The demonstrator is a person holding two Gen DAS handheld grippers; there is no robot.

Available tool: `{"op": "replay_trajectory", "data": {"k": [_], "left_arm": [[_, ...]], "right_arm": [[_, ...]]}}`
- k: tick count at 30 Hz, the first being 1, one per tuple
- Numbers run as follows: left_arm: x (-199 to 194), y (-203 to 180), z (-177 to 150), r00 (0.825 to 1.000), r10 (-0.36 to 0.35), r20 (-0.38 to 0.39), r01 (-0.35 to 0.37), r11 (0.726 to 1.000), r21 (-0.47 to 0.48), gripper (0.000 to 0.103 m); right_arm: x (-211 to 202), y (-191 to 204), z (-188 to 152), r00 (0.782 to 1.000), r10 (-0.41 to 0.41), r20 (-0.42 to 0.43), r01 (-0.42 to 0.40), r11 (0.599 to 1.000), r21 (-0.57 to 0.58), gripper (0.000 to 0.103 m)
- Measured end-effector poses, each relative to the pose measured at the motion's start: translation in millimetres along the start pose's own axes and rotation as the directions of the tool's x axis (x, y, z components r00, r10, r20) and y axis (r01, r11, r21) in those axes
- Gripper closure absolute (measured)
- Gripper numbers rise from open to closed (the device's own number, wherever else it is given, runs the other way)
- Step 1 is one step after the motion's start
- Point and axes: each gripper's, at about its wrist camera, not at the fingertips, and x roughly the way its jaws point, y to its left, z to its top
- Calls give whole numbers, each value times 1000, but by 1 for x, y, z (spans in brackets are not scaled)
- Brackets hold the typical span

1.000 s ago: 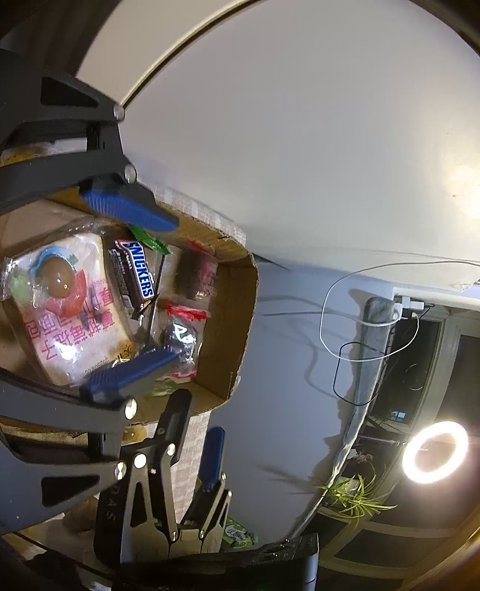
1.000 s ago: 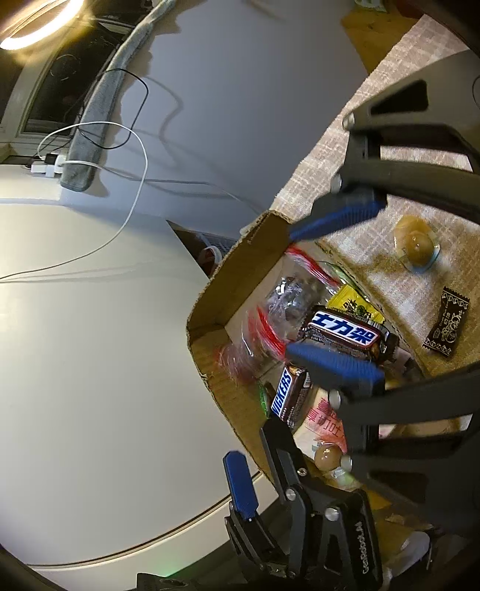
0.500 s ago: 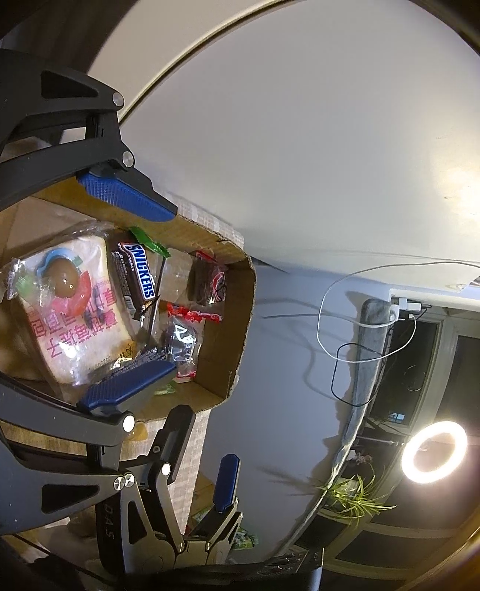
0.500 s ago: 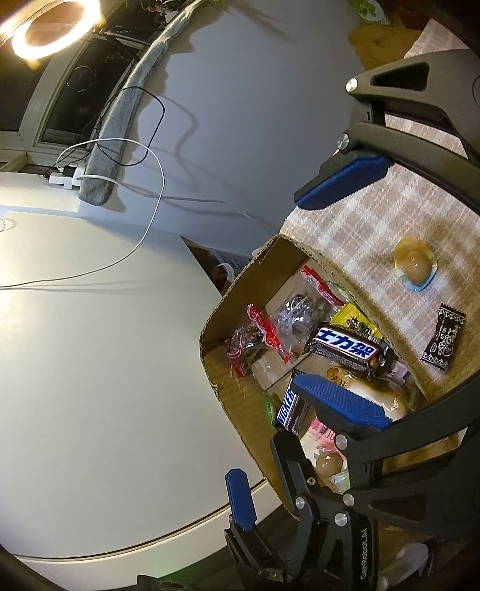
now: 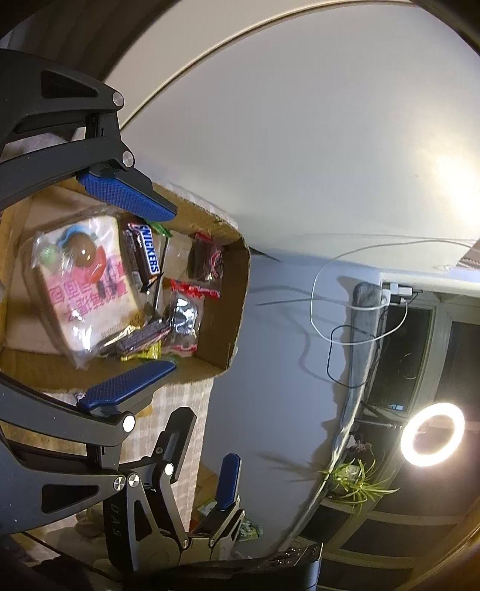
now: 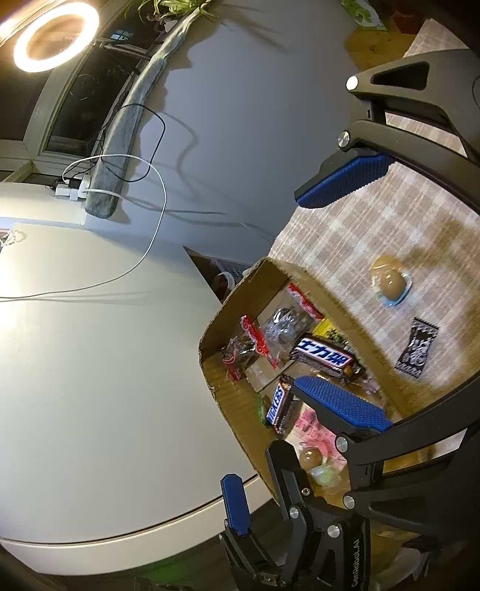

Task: Organize snacks
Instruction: 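Withdraw both grippers from the box toward the remaining candies on the table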

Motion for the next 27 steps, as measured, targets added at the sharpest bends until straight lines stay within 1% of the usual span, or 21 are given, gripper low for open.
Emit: {"op": "replay_trajectory", "data": {"k": [6,12,18,23,24,25,26,27], "left_arm": [[-11,-11,-5,1000,-19,6,19,1000,2,25],[-19,-25,-16,999,-32,-5,32,999,7,25],[-31,-37,-28,999,-50,-8,50,999,4,25],[-42,-44,-42,999,-44,-12,44,999,6,25],[-45,-43,-44,999,-43,-15,43,999,1,25],[-47,-41,-47,999,-42,-16,42,999,-7,25],[-49,-40,-49,999,-42,-17,42,999,-14,25],[-51,-38,-51,999,-42,-20,41,999,-20,25]], "right_arm": [[-16,-14,-12,1000,-8,3,8,1000,-7,8],[-23,-35,-25,1000,3,0,-3,1000,10,8],[-18,-52,-40,995,84,-50,-83,996,26,8],[-5,-53,-46,980,165,-113,-163,986,26,10],[-1,-50,-47,974,184,-131,-183,983,17,17],[1,-47,-48,970,196,-145,-197,980,8,21],[6,-43,-50,964,209,-165,-213,977,-5,32],[9,-39,-51,961,212,-176,-218,976,-13,39]]}}
